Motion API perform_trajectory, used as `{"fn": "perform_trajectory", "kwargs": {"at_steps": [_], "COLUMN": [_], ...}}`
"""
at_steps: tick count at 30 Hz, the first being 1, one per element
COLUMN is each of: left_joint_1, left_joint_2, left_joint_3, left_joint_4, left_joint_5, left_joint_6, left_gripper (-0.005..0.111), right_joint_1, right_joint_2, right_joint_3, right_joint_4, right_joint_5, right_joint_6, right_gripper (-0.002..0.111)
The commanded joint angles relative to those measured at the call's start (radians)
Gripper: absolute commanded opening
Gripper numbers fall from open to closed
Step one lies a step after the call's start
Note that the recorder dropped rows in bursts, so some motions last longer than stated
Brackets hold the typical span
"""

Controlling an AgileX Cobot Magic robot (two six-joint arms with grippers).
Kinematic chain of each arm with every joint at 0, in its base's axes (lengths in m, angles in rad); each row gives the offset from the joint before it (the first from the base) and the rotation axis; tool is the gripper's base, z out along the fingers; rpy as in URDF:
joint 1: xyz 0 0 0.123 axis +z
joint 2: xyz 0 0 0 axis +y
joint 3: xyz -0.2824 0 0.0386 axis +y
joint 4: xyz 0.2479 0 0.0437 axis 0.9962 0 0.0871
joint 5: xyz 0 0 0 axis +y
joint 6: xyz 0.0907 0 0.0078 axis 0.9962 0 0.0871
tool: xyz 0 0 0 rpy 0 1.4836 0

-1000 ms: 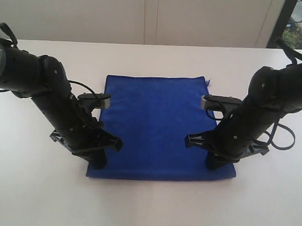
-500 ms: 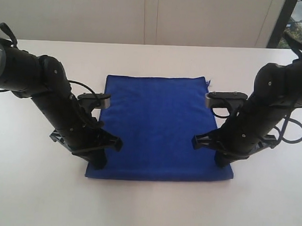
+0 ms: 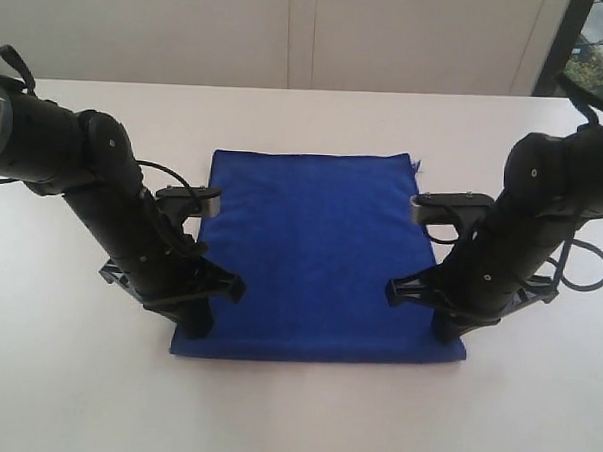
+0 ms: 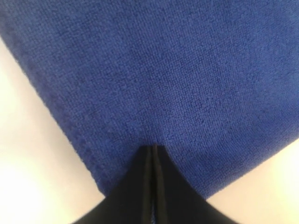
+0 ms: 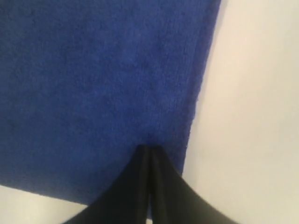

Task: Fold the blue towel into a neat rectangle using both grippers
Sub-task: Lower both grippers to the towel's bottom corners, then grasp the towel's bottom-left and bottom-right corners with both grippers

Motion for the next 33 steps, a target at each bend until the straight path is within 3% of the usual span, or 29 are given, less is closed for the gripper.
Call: {"fn": "perform_trajectory", "kwargs": {"at_steps": [1,9,12,26,33], "left_joint_1": [-0.005,-0.005,-0.005,-0.005,-0.005], "left_joint_2": [-0.020,-0.074,-0.100,0.002,-0.060], "left_joint_3": [0.006,-0.017,-0.017,-0.015,-0.050], "left_joint_4": [0.014,0.014,0.077,0.126,0.128], "left_joint_5": [0.016,0.051,0.053,0.065,0.109], "left_joint_6": [0.002,0.002,-0.014,-0.025,-0.023], "left_gripper": [0.000,0.000,0.000,0.000,0.000], "right_joint_1": [-0.002,-0.002,-0.002,-0.002,-0.002], "right_joint_2": [-0.088,-0.059,-0.037,-0.037,-0.103], "right_joint_3": [0.003,0.029,0.057,0.063,0.051], "right_joint_4": [-0.013,-0.015,-0.015,-0.011,-0.011], "right_joint_5": [0.004,-0.015,-0.053,-0.063,-0.045], "right_joint_6": [0.008,0.008,0.006,0.006,0.006], "right_gripper": [0.000,0.000,0.000,0.000,0.000]}}
